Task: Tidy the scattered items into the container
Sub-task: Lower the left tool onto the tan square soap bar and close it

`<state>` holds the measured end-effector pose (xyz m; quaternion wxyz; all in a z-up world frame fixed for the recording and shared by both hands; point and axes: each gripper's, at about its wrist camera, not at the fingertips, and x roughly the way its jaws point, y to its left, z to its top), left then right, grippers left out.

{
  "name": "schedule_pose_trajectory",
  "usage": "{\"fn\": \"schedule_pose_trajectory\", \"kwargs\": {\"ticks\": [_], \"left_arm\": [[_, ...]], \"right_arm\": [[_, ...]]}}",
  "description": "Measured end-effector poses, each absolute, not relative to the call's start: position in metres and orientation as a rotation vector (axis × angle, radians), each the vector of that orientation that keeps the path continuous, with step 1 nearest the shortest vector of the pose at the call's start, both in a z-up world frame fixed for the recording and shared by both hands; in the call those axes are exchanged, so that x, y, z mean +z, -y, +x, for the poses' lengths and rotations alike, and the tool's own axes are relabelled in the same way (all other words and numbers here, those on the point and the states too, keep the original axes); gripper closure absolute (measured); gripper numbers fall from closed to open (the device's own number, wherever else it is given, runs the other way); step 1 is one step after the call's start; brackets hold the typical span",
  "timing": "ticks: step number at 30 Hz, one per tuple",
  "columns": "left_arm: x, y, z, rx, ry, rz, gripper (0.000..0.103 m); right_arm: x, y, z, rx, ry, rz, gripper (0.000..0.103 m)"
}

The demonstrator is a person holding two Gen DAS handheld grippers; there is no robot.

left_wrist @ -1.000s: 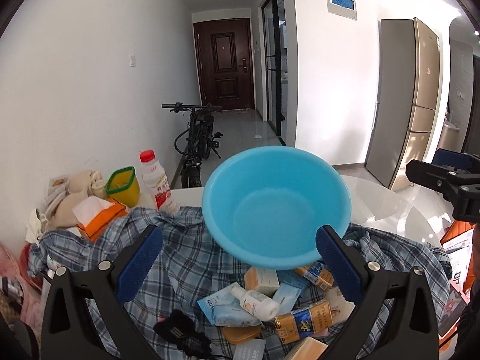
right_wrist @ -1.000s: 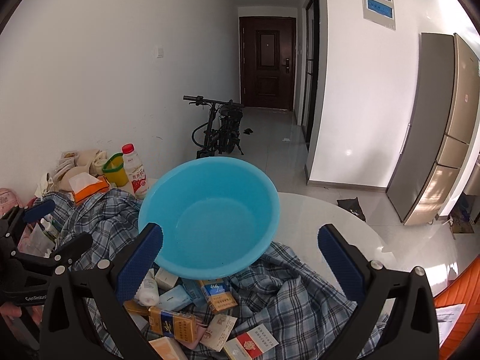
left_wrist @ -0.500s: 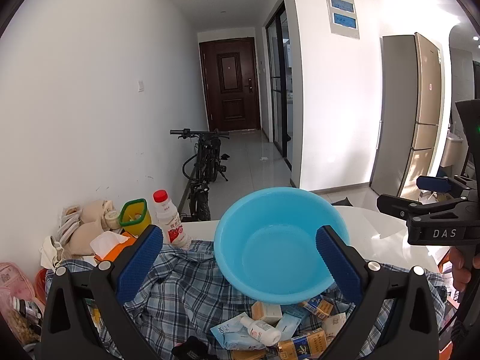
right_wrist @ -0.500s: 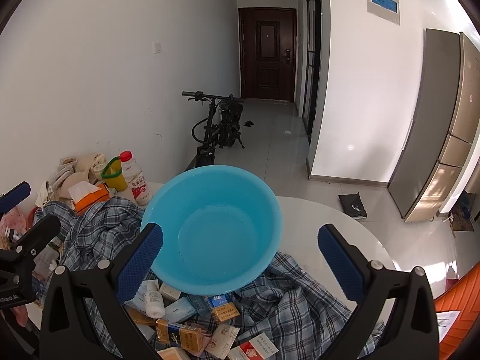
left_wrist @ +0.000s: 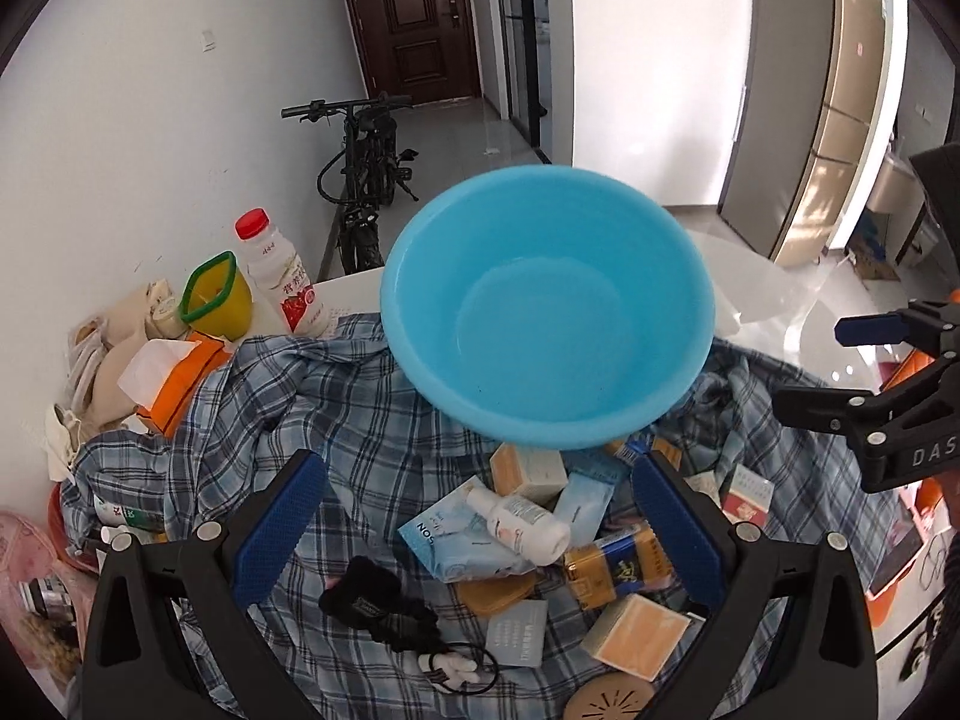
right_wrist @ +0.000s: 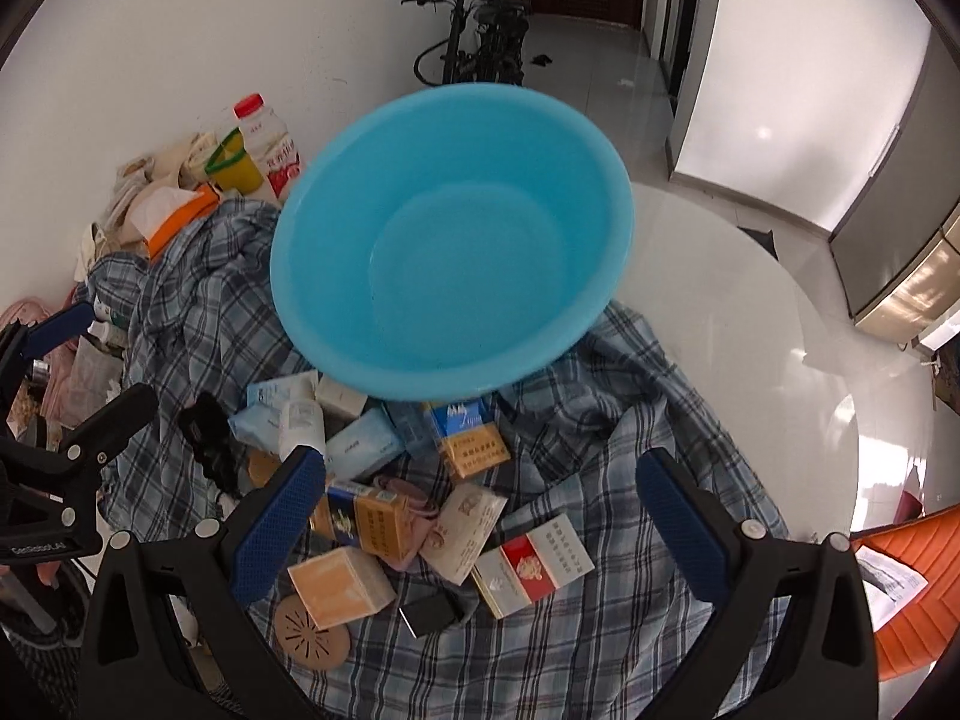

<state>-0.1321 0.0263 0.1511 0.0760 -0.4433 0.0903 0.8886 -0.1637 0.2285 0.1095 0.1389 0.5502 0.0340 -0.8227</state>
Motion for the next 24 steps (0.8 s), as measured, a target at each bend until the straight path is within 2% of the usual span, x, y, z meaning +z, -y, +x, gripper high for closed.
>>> {"fn": "schedule_pose_trajectory", "kwargs": {"ticks": [6, 14, 20, 24], "left_arm": [[0.119, -0.018, -0.133, 2.605, -0.162, -1.421, 0.000], [0.109, -0.010, -0.096, 2.695, -0.247, -1.347, 0.000], [0.096, -0.002, -0.044, 2.711, -0.216, -1.272, 0.000], [0.083, -0.008, -0.022, 2.655, -0.206, -1.251, 0.000]], "right_arm": [[0.105, -0.231, -0.157, -2.405, -0.125, 1.587, 0.000], [0.094, -0.233, -0.123, -2.459, -0.071, 1.495, 0.000], [0.079, -0.225, -0.057, -2.479, -0.088, 1.360, 0.000], [0.060, -0.221, -0.037, -2.460, -0.102, 1.368, 0.000]]}}
